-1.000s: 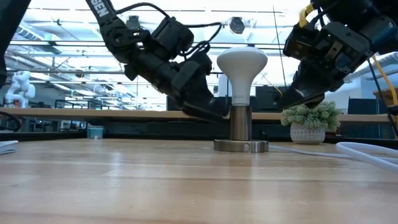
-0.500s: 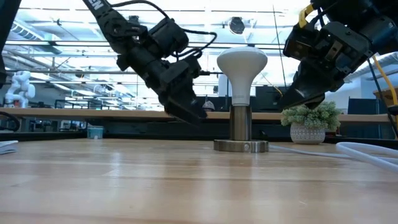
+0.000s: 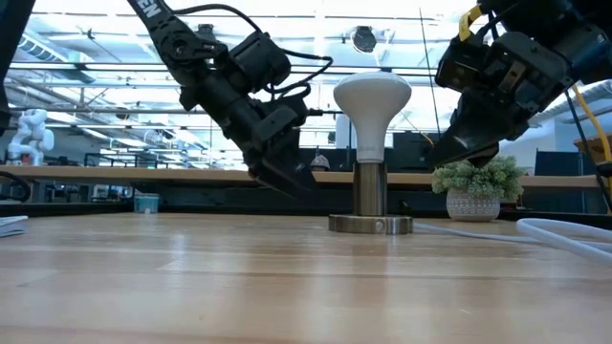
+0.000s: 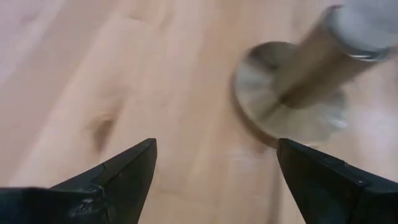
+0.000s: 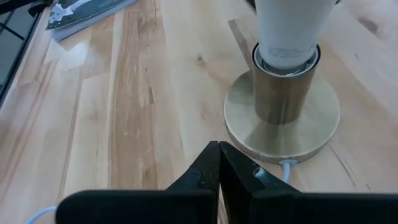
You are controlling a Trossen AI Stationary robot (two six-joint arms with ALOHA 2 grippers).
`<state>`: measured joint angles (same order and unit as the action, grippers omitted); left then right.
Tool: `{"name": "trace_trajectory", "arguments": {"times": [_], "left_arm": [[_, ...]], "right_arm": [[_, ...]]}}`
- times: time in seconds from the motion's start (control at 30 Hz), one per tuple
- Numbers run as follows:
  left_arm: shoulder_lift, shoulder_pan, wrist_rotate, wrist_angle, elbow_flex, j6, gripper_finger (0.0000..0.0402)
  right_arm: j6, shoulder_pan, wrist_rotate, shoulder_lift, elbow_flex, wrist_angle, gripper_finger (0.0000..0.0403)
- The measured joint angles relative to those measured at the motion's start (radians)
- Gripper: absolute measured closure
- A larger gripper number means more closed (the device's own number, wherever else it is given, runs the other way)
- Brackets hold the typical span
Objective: Screw lightbulb
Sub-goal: Remove the lightbulb from the lamp
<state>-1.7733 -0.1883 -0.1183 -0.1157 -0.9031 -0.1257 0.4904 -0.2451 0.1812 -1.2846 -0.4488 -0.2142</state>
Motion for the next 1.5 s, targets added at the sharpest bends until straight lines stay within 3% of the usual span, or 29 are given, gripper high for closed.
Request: {"name": "trace_trajectory", "arguments": {"times": [0.1,0.17,0.23,0.4,0.47,0.6,0.8,0.9,1.27,1.5], "left_arm": [[0.0,-0.008,0.051,0.024,0.0,0.0,0.0078],[0.0,-0.005,0.048,0.019,0.0,0.005,0.0113],[0.0,0.003,0.046,0.002,0.0,0.02,0.0169],[0.0,0.013,0.104,-0.014,0.0,0.022,0.0361],[0.0,0.013,0.104,-0.041,0.0,0.013,0.0388],[0.0,0.016,0.094,-0.107,0.0,0.007,0.0398],[-0.012,0.017,0.069,-0.217,-0.001,0.086,0.04],[-0.05,-0.003,0.006,-0.276,-0.001,0.108,0.04],[-0.092,-0.027,-0.138,-0.394,-0.001,0.158,0.0401],[-0.092,0.009,-0.139,-0.395,-0.001,0.162,0.0401]], "right_arm": [[0.046,-0.009,-0.003,-0.001,0.0,0.01,0.0403],[0.064,-0.018,-0.004,-0.007,0.0,0.013,0.0403],[0.083,-0.027,-0.005,-0.016,0.0,0.012,0.0403],[0.227,-0.078,-0.004,-0.071,0.0,0.003,0.0403],[0.277,-0.108,-0.005,-0.109,0.0,-0.006,0.0403],[0.284,-0.174,0.077,-0.201,0.0,-0.16,0.0403],[0.058,-0.232,0.411,-0.35,0.0,-0.605,0.0403],[-0.006,-0.226,0.443,-0.406,0.0,-0.729,0.0403],[-0.059,-0.189,0.452,-0.387,0.0,-0.721,0.0403],[-0.034,-0.14,0.449,-0.281,0.0,-0.521,0.0403]]}}
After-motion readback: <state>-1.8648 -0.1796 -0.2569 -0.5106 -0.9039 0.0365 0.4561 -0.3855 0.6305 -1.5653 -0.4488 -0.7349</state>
